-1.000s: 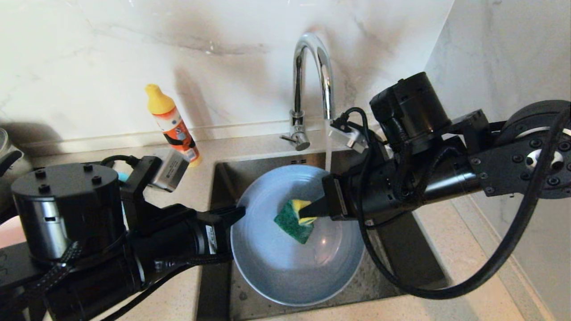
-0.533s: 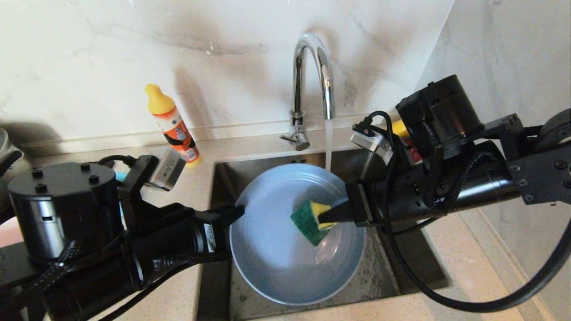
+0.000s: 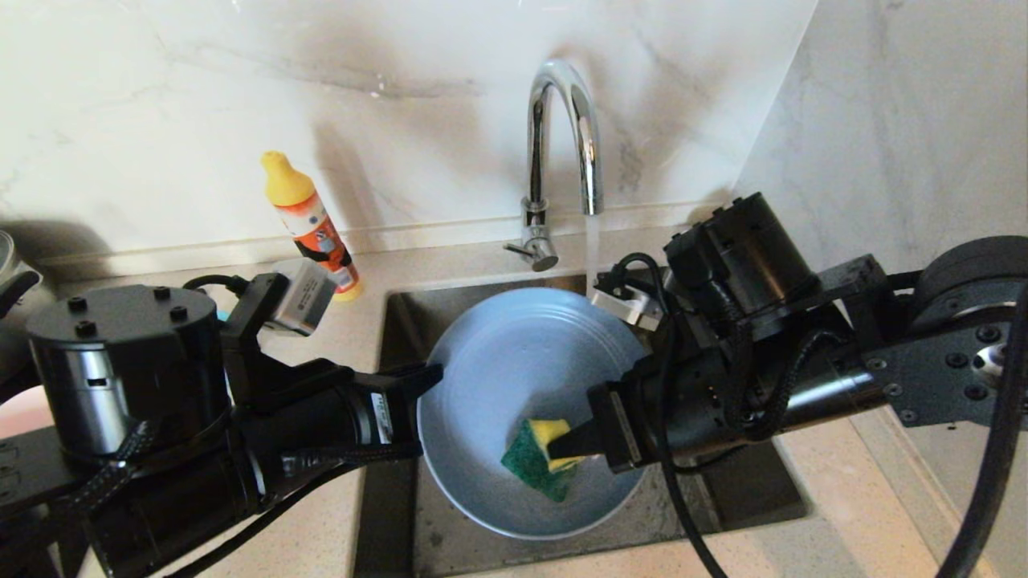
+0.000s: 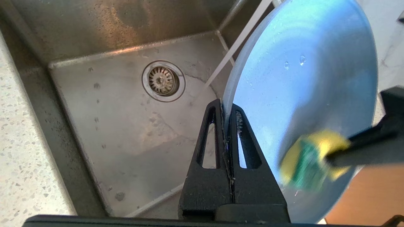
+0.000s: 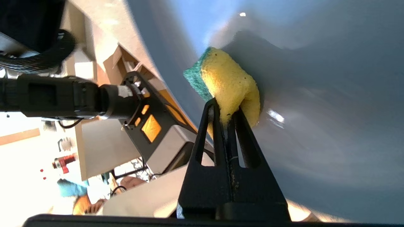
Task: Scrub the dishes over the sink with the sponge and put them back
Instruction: Wipe the plate
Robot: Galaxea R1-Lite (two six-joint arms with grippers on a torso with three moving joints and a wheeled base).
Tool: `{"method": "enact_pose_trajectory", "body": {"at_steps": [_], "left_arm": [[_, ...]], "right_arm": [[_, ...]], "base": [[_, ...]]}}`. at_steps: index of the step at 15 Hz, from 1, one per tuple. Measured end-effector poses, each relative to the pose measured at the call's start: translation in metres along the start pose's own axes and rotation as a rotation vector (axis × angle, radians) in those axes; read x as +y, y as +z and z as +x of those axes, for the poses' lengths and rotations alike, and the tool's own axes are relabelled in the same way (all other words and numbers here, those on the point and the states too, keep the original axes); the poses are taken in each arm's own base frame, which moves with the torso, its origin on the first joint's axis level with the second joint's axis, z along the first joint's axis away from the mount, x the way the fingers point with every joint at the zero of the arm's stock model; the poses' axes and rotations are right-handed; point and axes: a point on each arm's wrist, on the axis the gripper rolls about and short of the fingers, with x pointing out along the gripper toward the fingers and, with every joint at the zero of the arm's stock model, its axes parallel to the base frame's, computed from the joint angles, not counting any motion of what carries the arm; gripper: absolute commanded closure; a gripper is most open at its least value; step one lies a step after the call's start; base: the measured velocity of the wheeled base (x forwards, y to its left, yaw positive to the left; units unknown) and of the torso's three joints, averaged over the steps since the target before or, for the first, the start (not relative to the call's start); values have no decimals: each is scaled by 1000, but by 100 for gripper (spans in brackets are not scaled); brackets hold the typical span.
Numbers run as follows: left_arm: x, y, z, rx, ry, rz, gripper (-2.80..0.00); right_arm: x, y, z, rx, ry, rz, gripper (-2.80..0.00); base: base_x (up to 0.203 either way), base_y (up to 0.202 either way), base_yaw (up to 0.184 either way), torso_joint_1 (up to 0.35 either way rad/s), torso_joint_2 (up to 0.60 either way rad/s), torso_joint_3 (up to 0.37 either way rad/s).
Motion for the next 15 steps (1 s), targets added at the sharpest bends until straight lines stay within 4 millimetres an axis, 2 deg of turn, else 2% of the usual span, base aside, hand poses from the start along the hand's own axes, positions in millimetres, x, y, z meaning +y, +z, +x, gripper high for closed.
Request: {"method": "enact_pose_trajectory", "body": {"at_steps": [3,6,10,15], "left_arm": [[0,0,1,4,2,1,0],[0,-2,3,9,2,3,0],[0,-4,4,21,2,10,0],[0,-4,7,9,-1,0,0]], "right_arm": [[9,2,17,1,30,-29,0],[16,15,22,-29,49,-44,0],[19,33,19,-118,-2,-58,0],[1,43,0,-143,-68,-44,0]], "base": [[0,0,0,0,0,0],[0,0,0,0,0,0],[0,0,0,0,0,0],[0,0,0,0,0,0]]}}
